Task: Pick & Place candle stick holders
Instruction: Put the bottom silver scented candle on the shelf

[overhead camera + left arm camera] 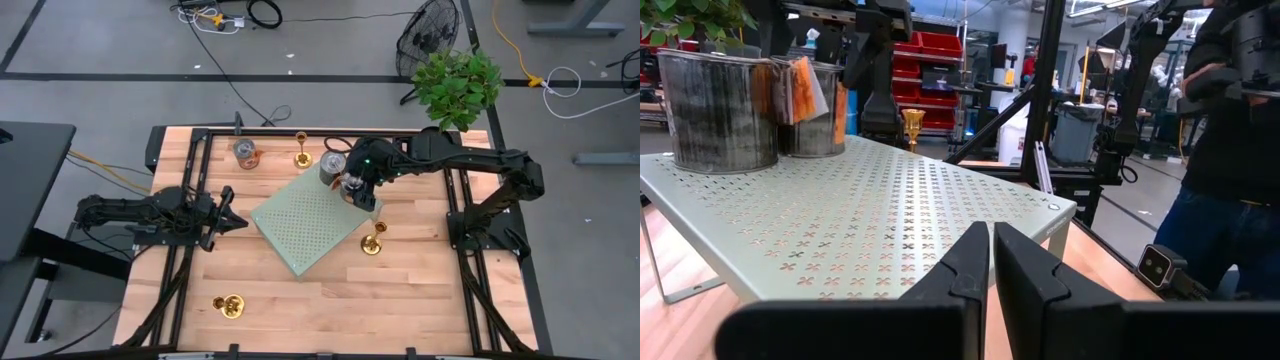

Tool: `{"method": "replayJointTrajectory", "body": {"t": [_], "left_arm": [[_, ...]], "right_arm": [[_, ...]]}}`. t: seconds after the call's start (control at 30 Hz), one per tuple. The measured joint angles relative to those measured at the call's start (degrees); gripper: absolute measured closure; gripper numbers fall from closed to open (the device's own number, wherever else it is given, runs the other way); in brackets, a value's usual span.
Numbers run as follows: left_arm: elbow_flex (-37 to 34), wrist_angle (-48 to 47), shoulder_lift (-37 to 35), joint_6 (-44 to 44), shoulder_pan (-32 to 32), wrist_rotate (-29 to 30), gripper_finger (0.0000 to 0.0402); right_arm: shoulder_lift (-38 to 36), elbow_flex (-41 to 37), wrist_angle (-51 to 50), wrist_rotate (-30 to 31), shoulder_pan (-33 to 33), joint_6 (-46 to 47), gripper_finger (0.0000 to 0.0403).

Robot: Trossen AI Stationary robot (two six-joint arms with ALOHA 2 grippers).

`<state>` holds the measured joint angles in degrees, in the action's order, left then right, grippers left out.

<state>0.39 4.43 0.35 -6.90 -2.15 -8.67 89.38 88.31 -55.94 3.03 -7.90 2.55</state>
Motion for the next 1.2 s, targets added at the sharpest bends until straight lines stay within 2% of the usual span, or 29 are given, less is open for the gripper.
{"method": "replayJointTrajectory", "body": {"t": [0.2,0.53,1.2], "left_arm": [[0.0,0.0,0.0,0.0,0.0,0.0,0.0376],[0.0,0.0,0.0,0.0,0.0,0.0,0.0376],[0.0,0.0,0.0,0.0,0.0,0.0,0.0376]], "right_arm": [[0.0,0.0,0.0,-0.1,0.0,0.0,0.0035],[0.0,0.0,1.2,-0.7,0.0,0.7,0.0005],[0.0,0.0,2.2,-2.0,0.0,1.5,0.0003]]}}
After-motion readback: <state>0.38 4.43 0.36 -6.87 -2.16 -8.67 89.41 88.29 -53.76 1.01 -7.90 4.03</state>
